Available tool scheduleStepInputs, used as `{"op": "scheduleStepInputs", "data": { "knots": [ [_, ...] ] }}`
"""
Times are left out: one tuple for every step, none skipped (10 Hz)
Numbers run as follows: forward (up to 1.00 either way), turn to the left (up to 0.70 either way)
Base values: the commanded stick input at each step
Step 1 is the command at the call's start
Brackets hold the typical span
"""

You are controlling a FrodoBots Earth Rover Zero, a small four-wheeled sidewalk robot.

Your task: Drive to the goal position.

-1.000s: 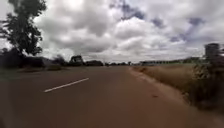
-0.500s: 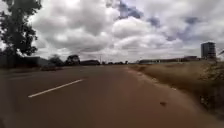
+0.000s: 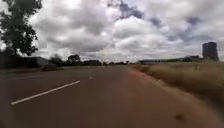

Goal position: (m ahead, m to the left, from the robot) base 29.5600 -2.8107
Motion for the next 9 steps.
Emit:
{"op": "scheduleStepInputs", "data": {
  "knots": [
    [0.85, -0.34],
    [0.85, -0.14],
    [0.85, 0.00],
    [0.85, 0.00],
    [0.85, 0.00],
    [0.85, 0.00],
    [0.85, -0.02],
    [0.85, -0.27],
    [0.85, -0.34]
  ]
}}
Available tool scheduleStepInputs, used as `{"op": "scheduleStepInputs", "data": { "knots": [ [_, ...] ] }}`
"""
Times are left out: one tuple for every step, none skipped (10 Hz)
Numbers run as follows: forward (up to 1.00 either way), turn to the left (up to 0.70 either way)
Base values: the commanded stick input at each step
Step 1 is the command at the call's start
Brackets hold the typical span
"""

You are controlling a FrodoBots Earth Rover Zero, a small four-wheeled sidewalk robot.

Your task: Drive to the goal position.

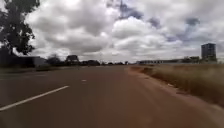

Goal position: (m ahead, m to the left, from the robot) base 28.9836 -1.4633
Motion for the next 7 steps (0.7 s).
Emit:
{"op": "scheduleStepInputs", "data": {
  "knots": [
    [0.85, -0.31],
    [0.85, -0.18],
    [0.85, 0.00],
    [0.85, 0.00],
    [0.85, 0.00],
    [0.85, 0.00],
    [0.85, 0.00]
  ]
}}
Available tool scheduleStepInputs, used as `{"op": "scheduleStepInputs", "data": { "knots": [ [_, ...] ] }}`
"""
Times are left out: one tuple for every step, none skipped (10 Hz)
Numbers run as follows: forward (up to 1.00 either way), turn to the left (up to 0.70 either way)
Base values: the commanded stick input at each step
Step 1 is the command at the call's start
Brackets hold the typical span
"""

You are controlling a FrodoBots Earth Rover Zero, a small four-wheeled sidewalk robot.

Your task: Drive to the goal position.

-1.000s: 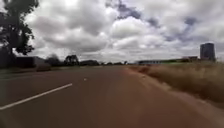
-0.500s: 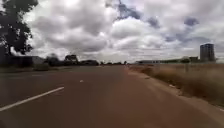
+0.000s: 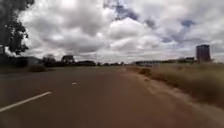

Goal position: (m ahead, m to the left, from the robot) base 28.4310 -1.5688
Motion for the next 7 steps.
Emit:
{"op": "scheduleStepInputs", "data": {
  "knots": [
    [0.85, 0.00],
    [0.85, 0.00],
    [0.85, -0.10],
    [0.85, -0.27],
    [0.85, -0.34],
    [0.85, -0.06],
    [0.85, 0.00]
  ]
}}
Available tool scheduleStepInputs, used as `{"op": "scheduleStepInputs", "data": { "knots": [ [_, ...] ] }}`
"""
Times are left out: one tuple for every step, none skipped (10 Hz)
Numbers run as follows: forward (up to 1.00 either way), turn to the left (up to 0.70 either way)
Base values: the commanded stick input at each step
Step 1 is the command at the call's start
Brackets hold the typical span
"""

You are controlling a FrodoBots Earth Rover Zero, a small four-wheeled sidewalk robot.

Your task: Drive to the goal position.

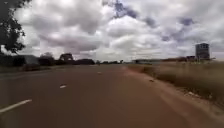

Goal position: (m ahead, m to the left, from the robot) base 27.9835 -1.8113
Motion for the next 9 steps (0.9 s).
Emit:
{"op": "scheduleStepInputs", "data": {
  "knots": [
    [0.85, 0.00],
    [0.85, 0.00],
    [0.85, 0.00],
    [0.85, 0.00],
    [0.85, -0.03],
    [0.85, -0.34],
    [0.85, -0.34],
    [0.85, -0.14],
    [0.85, 0.00]
  ]
}}
